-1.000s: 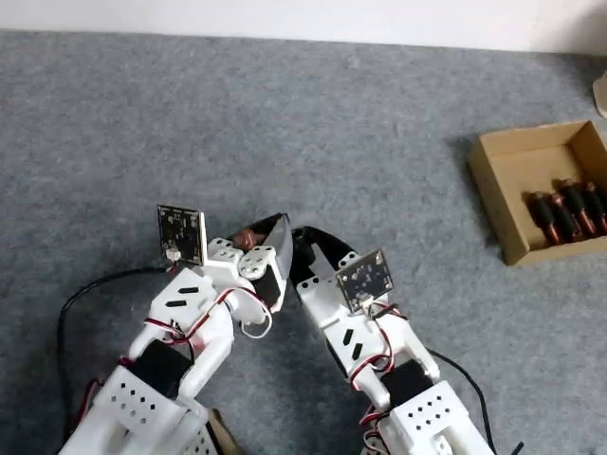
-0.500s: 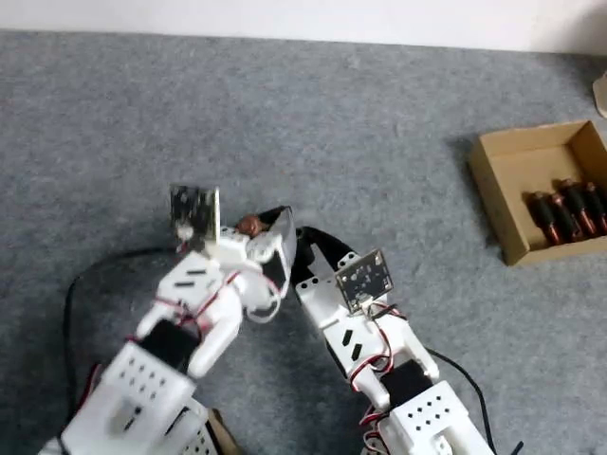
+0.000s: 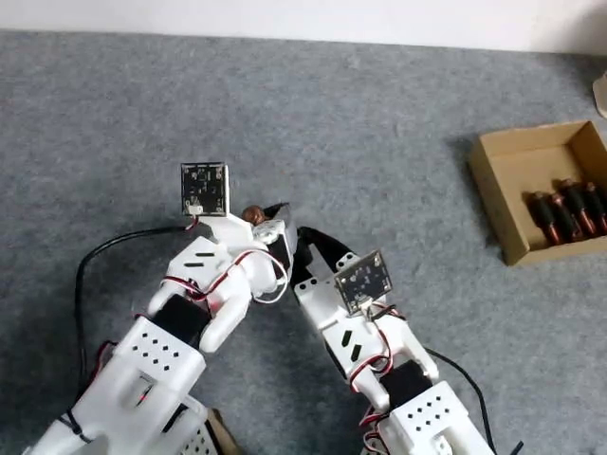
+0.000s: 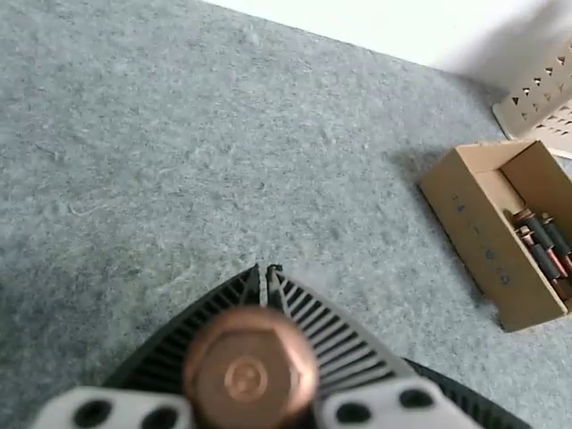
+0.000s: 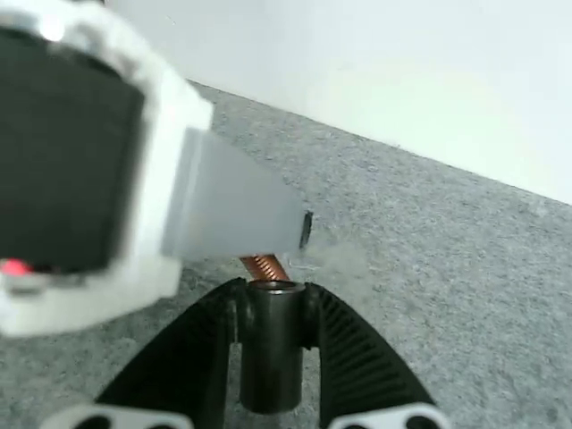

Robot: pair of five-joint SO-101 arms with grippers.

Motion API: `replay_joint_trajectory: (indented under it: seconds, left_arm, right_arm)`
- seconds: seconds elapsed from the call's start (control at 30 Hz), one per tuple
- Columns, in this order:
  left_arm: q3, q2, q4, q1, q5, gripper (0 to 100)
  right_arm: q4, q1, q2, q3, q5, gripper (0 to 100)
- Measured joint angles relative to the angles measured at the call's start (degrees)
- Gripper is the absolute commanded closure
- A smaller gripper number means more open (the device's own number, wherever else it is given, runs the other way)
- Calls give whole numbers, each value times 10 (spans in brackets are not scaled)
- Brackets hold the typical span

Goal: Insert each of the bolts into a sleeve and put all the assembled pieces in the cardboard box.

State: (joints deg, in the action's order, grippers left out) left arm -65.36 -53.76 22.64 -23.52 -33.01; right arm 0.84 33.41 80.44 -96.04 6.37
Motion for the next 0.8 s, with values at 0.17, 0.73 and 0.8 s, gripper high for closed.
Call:
replay_joint_trajectory:
  seconds: [0.17, 0.73, 0.8]
  left_arm:
    - [2, 0, 0, 28, -2, 994]
    - [34, 4, 142, 83, -40, 994]
    - [34, 4, 153, 84, -27, 994]
  right_arm:
    - [0, 0, 0, 0, 0, 992]
    - [11, 0, 0, 0, 0, 992]
    - [11, -4, 0, 0, 0, 992]
